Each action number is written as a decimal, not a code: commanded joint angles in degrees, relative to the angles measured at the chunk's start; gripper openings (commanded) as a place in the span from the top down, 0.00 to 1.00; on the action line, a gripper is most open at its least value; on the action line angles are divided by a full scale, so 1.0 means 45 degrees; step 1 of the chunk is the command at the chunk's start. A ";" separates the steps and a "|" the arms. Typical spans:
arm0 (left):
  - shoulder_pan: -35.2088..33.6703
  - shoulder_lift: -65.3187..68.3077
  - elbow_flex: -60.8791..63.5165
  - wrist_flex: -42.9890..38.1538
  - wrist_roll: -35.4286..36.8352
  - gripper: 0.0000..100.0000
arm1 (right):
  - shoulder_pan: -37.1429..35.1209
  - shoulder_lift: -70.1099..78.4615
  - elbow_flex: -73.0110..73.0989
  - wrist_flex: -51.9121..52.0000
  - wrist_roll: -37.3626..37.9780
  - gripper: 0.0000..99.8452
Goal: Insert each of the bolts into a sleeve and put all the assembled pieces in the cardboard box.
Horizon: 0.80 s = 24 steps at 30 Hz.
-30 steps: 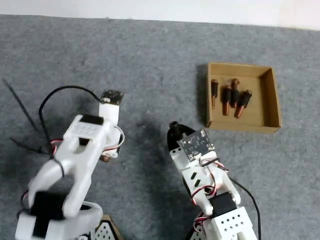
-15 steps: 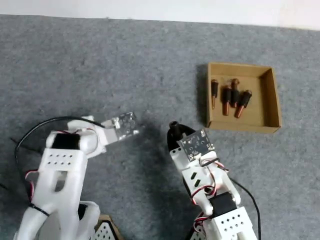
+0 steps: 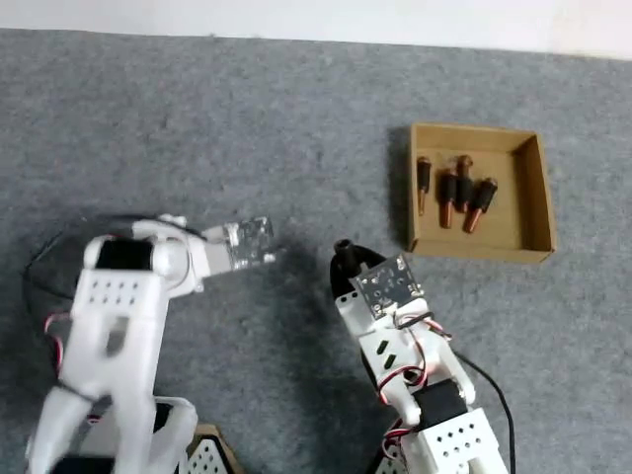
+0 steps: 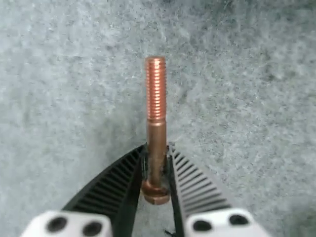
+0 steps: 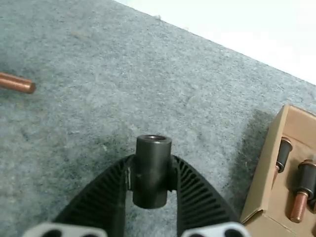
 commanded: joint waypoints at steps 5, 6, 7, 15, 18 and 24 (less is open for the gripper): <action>-0.0127 0.5402 -0.5324 0.2559 -0.0098 0.99 | 0.0127 -0.0147 0.0010 -0.0498 0.0156 0.99; -0.0127 0.5968 -0.5890 0.2872 -0.0098 0.99 | 0.0127 -0.0147 0.0010 -0.0498 0.0156 0.99; -0.0127 0.6515 -0.6437 0.3184 -0.0098 0.99 | 0.0127 -0.0147 0.0010 -0.0498 0.0156 0.99; -0.0147 0.9739 -0.9641 0.4786 -0.0078 0.86 | 0.0127 -0.0127 0.0010 -0.0498 0.0156 0.99; -0.0186 1.0462 -1.0286 0.4806 0.0547 0.80 | 0.0127 -0.0127 0.0010 -0.0498 0.0156 0.99; -0.0088 1.0852 -1.1497 0.5197 0.2090 0.80 | 0.0127 -0.0127 0.0010 -0.0498 0.0156 0.99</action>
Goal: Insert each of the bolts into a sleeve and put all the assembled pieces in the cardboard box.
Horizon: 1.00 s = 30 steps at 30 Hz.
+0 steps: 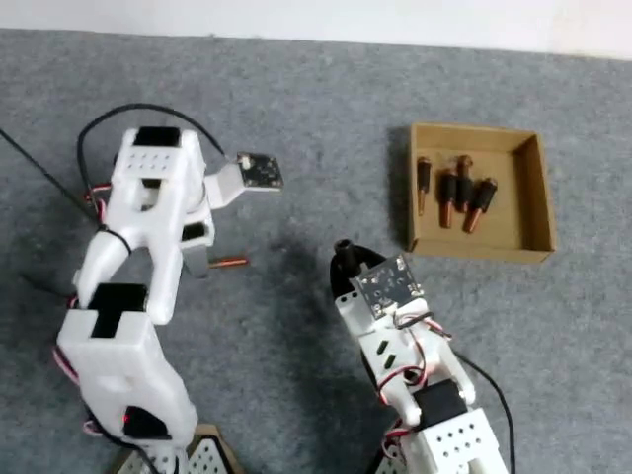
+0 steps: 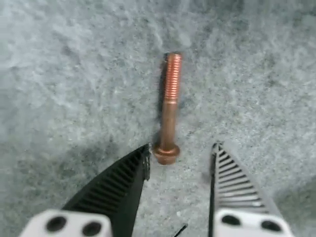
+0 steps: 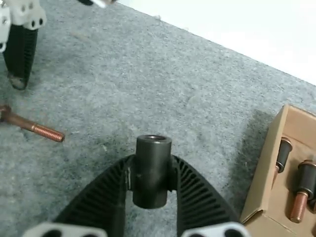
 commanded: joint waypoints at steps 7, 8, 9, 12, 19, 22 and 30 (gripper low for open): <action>-0.0186 -0.0088 -0.2432 0.1426 1.1038 0.80 | 0.0127 -0.0127 0.0010 -0.0498 0.0176 0.99; -0.0166 -0.0068 -0.2413 0.1758 1.2562 0.80 | 0.0127 -0.0127 0.0010 -0.0498 0.0176 0.99; -0.0147 -0.0049 -0.2374 0.1993 1.4183 0.80 | 0.0127 -0.0127 0.0010 -0.0498 0.0176 0.99; -0.0147 -0.0049 -0.2081 0.2071 1.8559 0.80 | 0.0127 -0.0127 0.0010 -0.0498 0.0176 0.99; 0.0674 -0.0049 -0.0733 0.2071 2.1880 0.80 | 0.0127 -0.0127 0.0010 -0.0498 0.0176 0.99; 0.0635 -0.0068 -0.0498 0.2071 2.3228 0.80 | 0.0127 -0.0127 0.0010 -0.0498 0.0176 0.99; 0.0459 -0.0049 0.0088 0.1426 2.6764 0.80 | 0.0127 -0.0127 0.0010 -0.0498 0.0176 0.99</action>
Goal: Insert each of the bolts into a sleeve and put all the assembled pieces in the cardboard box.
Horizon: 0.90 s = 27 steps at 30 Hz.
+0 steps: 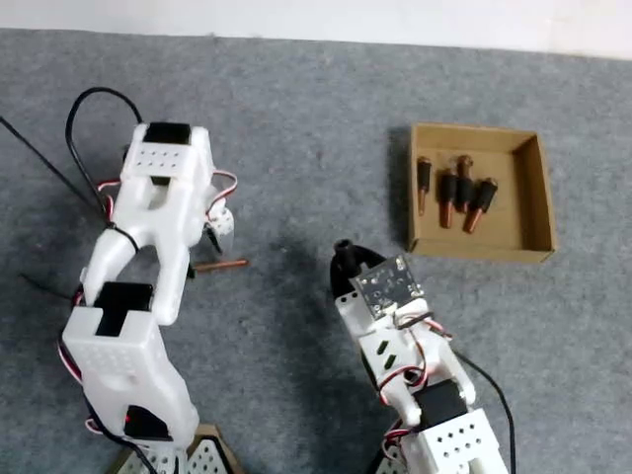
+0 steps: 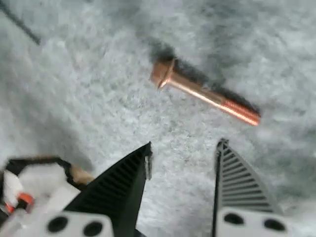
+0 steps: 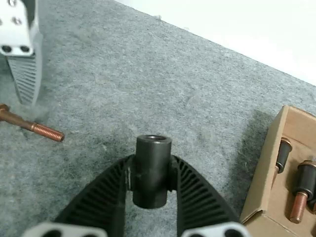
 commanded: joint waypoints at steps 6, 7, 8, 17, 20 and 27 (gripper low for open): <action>0.0029 -0.0166 0.1748 -0.2755 0.0840 0.80 | 0.0127 -0.0127 0.0010 -0.0498 0.0117 0.99; 0.0029 -0.0166 0.2120 -0.3321 0.0840 0.80 | 0.0127 -0.0127 0.0010 -0.0498 0.0117 0.99; -0.0010 -0.0166 0.2491 -0.4005 0.0860 0.80 | 0.0127 -0.0127 0.0010 -0.0498 0.0117 0.99; -0.0381 -0.0166 0.5050 -0.8791 0.2051 0.80 | 0.0127 -0.0127 0.0010 -0.0498 0.0117 0.99; -0.0381 -0.0225 0.5363 -0.9377 0.2071 0.80 | 0.0127 -0.0127 0.0010 -0.0498 0.0117 0.99; -0.0557 -0.0225 0.4972 -0.9416 0.2110 0.80 | 0.0127 -0.0127 0.0010 -0.0498 0.0117 0.99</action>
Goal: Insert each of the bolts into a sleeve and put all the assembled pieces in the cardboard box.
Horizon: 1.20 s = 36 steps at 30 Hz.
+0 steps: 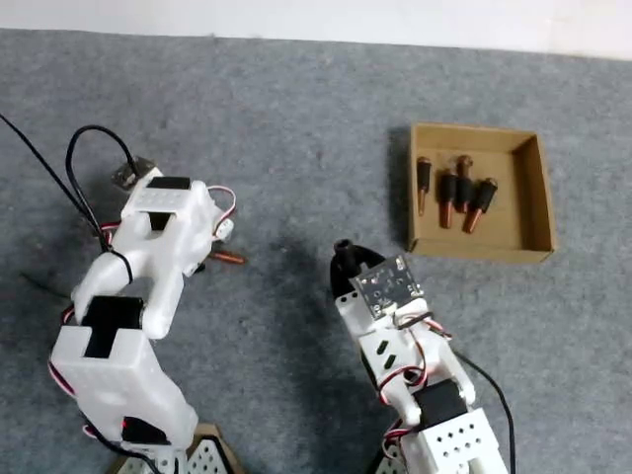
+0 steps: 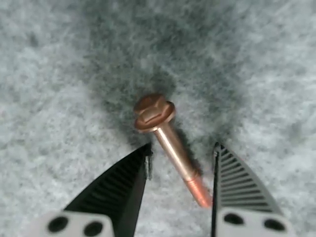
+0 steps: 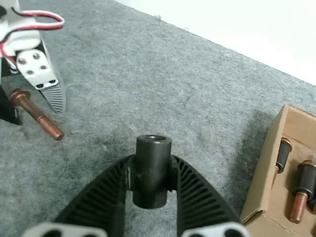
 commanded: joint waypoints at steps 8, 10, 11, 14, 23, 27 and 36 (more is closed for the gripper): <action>-0.0772 0.0029 -0.0459 -0.0488 0.1211 0.80 | 0.0107 -0.0127 0.0010 -0.0498 0.0117 0.99; -0.0772 0.0029 -0.0459 -0.0469 0.1211 0.80 | 0.0107 -0.0127 0.0010 -0.0498 0.0117 0.99; -0.0791 0.0029 -0.0459 -0.0469 0.1211 0.80 | 0.0107 -0.0127 0.0010 -0.0498 0.0117 0.99; -0.1045 -0.0049 -0.0361 -0.0430 0.1875 0.80 | 0.0107 -0.0127 0.0010 -0.0498 0.0117 0.99; -0.1416 -0.0068 -0.0361 -0.0430 0.2286 0.80 | 0.0107 -0.0127 0.0010 -0.0498 0.0117 0.99; -0.1416 -0.0068 -0.0361 -0.0430 0.2286 0.80 | 0.0107 -0.0127 0.0010 -0.0498 0.0117 0.99; -0.1885 -0.0088 -0.0381 -0.0430 0.2247 0.98 | 0.0088 -0.0127 0.0010 -0.0498 0.0117 0.99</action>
